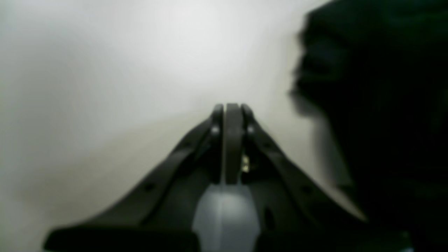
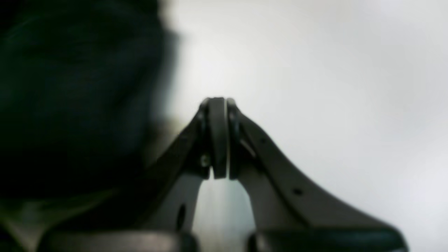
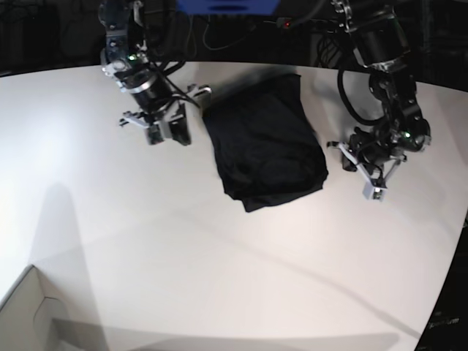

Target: Layout the t-shirt on the table in an organized manner, then fold the t-shirt properly

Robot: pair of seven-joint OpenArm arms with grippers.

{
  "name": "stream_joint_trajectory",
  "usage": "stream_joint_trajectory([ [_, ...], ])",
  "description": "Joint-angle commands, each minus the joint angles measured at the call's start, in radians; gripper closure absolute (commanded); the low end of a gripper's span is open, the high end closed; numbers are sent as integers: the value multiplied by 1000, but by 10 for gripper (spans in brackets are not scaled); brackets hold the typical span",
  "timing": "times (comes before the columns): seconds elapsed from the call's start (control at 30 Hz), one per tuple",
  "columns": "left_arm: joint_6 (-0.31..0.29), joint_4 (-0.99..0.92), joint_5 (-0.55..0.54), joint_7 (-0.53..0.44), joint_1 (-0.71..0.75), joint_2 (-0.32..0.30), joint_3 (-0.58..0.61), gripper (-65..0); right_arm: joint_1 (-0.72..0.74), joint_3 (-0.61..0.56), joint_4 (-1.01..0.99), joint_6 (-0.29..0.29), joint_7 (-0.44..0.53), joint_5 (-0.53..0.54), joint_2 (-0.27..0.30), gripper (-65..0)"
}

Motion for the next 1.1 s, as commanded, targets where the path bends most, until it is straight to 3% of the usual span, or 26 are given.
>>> stream_joint_trajectory([
  [0.0,-1,-3,-3,3,-11,8,20,-16,4,-15,16,-1,27,10,0,0],
  [0.23,-1,-78,-4,0,-75,44,109,-16,-25,-148,6,-4,27,10,0,0],
  [0.57,-1,-187,-4,0,-184,83,112,-16,-62,-150,8,-4,29,10,8,0],
  [0.8,-1,-64,-13,18,-178,45,92,-16,-96,-23,48,-4,29,10,15,0],
  [1.07,-12,293,-13,209,-2,11,-57,-16,-191,180,191,-4,29,12,14,0],
])
